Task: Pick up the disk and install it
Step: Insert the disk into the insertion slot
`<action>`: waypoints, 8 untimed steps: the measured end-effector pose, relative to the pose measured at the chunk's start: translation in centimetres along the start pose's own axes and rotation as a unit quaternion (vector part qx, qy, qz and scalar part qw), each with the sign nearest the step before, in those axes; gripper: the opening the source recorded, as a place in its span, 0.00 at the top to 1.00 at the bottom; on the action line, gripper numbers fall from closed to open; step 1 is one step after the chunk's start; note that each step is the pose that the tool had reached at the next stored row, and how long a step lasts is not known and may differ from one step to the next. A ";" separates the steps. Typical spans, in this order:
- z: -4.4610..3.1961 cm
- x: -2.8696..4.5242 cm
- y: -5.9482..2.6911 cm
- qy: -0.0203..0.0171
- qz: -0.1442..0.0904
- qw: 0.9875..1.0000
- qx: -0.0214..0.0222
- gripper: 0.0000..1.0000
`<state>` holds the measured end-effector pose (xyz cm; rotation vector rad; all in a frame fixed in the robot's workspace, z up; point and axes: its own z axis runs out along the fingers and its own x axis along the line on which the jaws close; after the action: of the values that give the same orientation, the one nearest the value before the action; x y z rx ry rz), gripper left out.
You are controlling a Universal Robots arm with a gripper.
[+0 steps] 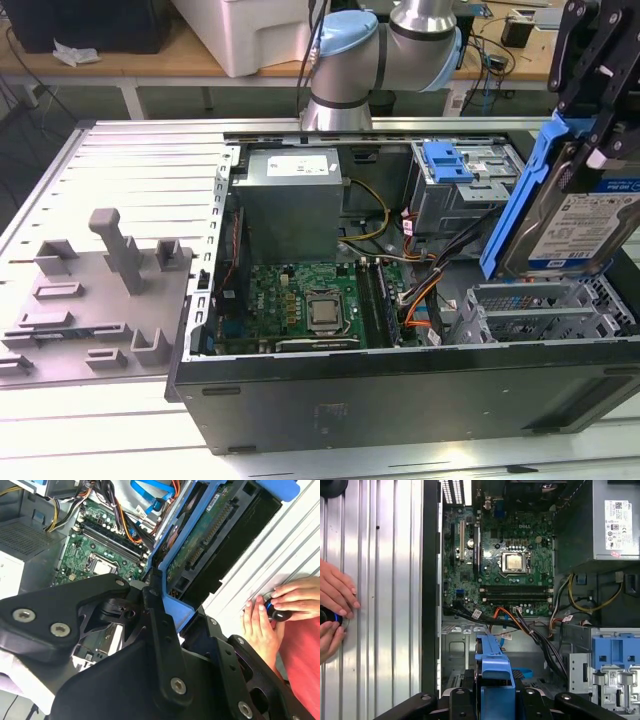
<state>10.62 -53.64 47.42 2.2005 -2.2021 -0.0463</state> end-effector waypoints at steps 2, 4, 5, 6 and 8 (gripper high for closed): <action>0.14 0.00 -0.01 0.000 -0.001 1.000 0.000 0.63; 0.32 0.00 -0.02 0.000 -0.002 1.000 0.000 0.63; 0.42 0.00 -0.03 0.000 -0.002 1.000 0.000 0.63; 0.48 0.00 -0.03 0.000 -0.002 1.000 0.000 0.63; 0.66 0.00 -0.05 0.000 -0.003 1.000 0.000 0.63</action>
<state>10.64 -53.64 46.76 2.2078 -2.1947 -0.0462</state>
